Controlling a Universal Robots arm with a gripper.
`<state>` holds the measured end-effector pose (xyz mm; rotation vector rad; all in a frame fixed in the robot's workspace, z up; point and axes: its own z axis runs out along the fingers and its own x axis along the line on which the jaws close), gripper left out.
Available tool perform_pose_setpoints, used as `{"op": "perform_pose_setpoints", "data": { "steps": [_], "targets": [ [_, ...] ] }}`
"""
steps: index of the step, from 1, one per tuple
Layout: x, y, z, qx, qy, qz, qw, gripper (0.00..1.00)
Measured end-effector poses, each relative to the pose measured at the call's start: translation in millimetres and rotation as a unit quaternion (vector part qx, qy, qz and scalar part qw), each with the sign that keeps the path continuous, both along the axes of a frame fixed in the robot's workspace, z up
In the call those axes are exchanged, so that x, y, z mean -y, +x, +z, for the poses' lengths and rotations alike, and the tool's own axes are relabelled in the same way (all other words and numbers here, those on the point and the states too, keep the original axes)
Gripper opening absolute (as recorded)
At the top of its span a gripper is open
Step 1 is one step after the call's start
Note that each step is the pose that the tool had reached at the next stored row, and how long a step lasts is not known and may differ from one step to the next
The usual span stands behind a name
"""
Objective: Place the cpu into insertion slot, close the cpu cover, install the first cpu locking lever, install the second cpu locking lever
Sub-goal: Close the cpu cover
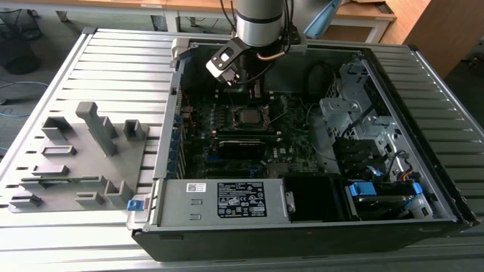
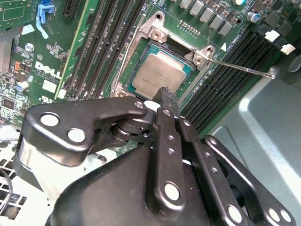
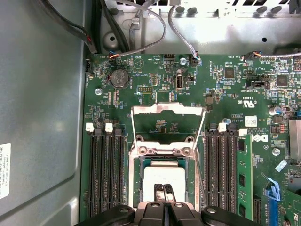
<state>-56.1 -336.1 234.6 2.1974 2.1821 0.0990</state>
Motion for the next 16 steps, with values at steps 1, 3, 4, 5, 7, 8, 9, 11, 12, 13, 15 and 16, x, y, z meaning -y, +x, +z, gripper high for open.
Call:
{"op": "perform_pose_setpoints", "data": {
  "steps": [1, 3, 4, 5, 7, 8, 9, 11, 12, 13, 15, 16],
  "targets": [
    [0.0, 0.0, 0.0, 0.0000, 0.0000, 0.000, 1.0000, 0.11],
    [0.0, 0.0, 0.5, -0.0001, -0.0002, 0.000, 1.0000, 0.11],
    [0.0, 0.0, 0.7, -0.0001, -0.0001, 0.000, 1.0000, 0.11],
    [0.0, 0.0, 0.7, 0.0000, 0.0000, 0.000, 1.0000, 0.11],
    [0.0, 0.0, 0.7, 0.0001, 0.0001, 0.000, 1.0000, 0.11],
    [0.0, 0.0, 0.8, 0.0000, 0.0000, 0.000, 1.0000, 0.11],
    [0.0, 0.0, 0.9, 0.0000, 0.0000, 0.000, 1.0000, 0.11],
    [0.0, 0.0, 0.9, 0.0000, 0.0000, 0.000, 1.0000, 0.11],
    [0.0, 0.0, 1.1, -0.0002, -0.0001, 0.000, 1.0000, 0.11],
    [0.0, 0.0, 1.4, -0.0004, -0.0002, 0.000, 1.0000, 0.11],
    [0.0, 0.0, 1.8, -0.0004, 0.0000, 0.000, 1.0000, 0.11],
    [0.0, 0.0, 1.8, -0.0004, 0.0001, 0.000, 1.0000, 0.11]
  ]
}}
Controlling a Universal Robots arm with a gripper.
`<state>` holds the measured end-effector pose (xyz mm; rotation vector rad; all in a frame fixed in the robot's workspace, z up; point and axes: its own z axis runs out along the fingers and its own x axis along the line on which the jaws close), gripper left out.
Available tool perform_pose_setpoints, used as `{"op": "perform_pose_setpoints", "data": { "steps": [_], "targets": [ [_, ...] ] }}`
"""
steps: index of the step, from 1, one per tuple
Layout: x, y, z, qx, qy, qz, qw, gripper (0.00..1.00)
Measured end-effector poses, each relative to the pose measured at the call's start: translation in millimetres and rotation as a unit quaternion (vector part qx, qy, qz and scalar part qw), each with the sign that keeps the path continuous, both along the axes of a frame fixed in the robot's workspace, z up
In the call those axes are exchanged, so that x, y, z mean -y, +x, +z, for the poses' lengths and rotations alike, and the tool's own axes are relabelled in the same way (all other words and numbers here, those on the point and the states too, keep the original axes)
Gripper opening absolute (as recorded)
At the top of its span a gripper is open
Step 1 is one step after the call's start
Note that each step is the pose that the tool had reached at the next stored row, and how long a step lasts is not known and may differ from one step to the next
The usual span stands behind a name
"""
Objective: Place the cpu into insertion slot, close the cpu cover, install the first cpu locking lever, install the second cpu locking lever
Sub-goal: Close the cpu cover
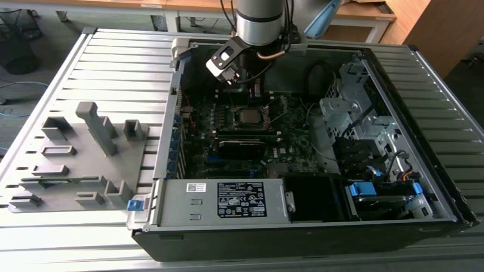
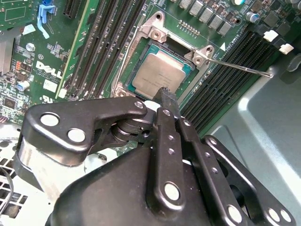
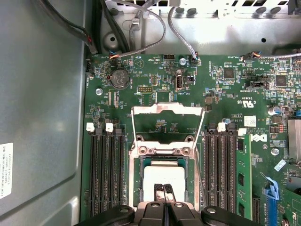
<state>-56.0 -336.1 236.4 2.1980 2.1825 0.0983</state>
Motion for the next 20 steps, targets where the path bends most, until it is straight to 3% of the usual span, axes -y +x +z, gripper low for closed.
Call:
{"op": "perform_pose_setpoints", "data": {
  "steps": [20],
  "targets": [
    [0.0, 0.0, 4.7, 0.0000, 0.0001, 0.000, 1.0000, 0.11]
  ]
}}
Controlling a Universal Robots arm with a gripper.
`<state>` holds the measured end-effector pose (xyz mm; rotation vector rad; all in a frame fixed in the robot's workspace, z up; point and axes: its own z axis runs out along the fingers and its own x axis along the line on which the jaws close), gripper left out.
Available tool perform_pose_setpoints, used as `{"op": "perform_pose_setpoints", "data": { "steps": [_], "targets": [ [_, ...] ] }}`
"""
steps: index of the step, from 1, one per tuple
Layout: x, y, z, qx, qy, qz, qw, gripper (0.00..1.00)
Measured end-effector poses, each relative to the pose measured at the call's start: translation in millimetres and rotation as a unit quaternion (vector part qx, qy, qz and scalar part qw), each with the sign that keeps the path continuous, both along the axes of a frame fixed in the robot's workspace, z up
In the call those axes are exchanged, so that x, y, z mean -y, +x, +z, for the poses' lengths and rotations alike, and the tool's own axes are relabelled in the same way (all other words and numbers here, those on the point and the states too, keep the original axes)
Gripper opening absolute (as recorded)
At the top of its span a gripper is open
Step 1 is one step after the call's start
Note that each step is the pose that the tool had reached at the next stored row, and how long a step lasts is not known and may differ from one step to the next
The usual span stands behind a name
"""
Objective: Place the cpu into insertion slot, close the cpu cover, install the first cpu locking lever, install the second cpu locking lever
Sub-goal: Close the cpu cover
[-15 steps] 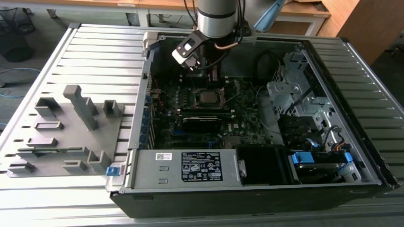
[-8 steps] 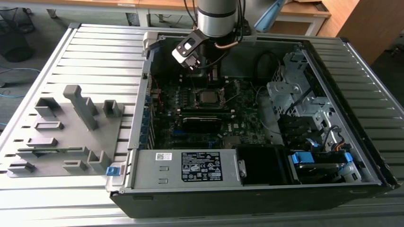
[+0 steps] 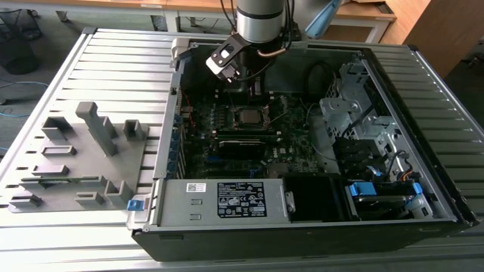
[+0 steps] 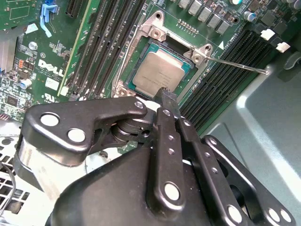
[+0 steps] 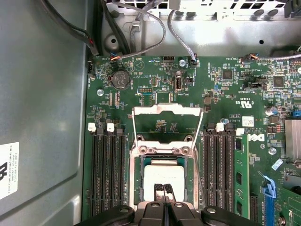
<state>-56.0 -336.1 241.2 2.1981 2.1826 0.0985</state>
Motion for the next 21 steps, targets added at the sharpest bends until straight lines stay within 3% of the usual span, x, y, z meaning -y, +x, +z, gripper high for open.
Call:
{"op": "perform_pose_setpoints", "data": {
  "steps": [6, 21],
  "targets": [
    [0.0, 0.0, 0.5, -0.0002, -0.0002, 0.000, 1.0000, 0.11],
    [0.0, 0.0, 10.7, -0.0003, -0.0002, 0.000, 1.0000, 0.11]
  ]
}}
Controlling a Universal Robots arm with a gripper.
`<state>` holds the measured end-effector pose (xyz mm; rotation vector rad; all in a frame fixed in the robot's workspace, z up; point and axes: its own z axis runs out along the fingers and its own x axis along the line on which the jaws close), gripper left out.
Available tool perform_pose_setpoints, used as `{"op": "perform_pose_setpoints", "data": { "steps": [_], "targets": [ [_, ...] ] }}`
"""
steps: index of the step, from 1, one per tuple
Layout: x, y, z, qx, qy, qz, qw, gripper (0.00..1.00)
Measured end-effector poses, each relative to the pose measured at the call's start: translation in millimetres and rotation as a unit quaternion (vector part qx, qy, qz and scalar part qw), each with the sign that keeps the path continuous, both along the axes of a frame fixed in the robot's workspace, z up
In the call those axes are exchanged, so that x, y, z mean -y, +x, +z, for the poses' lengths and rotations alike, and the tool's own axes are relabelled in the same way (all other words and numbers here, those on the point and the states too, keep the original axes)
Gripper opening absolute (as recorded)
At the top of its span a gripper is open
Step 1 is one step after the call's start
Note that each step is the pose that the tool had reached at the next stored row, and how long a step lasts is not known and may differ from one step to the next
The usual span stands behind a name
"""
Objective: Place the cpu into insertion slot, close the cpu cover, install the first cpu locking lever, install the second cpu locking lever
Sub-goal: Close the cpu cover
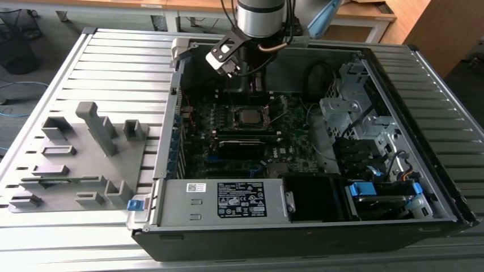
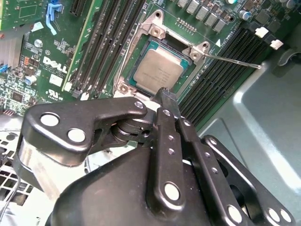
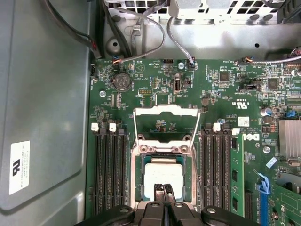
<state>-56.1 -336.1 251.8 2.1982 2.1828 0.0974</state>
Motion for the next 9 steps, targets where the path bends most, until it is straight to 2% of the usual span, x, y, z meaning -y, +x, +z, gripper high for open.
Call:
{"op": "perform_pose_setpoints", "data": {
  "steps": [9],
  "targets": [
    [0.0, 0.0, 6.0, -0.0001, 0.0000, 0.000, 1.0000, 0.11]
  ]
}}
